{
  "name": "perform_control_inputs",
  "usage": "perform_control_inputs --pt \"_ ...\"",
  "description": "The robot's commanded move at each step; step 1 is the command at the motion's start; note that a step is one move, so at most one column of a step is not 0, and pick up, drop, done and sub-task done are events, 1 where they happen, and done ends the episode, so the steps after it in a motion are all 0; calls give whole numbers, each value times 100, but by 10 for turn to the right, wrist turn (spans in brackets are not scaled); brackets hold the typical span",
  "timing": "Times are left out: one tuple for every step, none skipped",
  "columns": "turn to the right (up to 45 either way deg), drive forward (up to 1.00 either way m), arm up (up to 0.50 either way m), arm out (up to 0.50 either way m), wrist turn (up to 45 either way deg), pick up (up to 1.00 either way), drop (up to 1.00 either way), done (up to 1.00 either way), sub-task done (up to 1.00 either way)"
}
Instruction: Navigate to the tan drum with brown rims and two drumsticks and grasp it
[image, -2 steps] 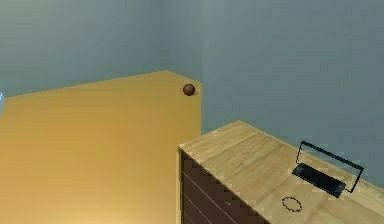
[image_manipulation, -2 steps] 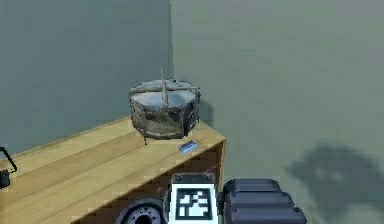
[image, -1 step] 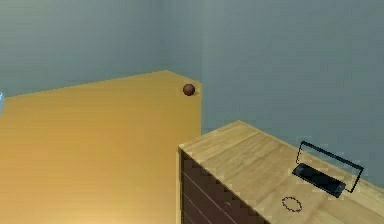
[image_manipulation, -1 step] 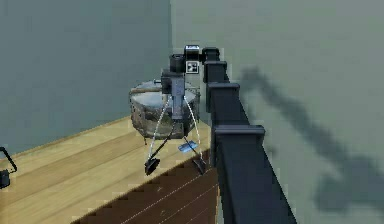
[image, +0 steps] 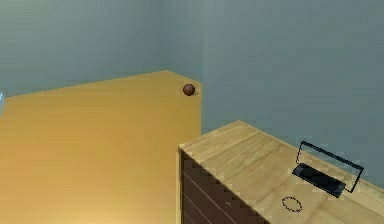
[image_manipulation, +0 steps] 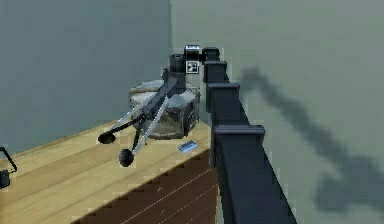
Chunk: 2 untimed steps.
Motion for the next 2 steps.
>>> perform_control_inputs --pt "0 0 0 0 450 0 0 0 0" --pt "0 0 0 0 450 0 0 0 0"
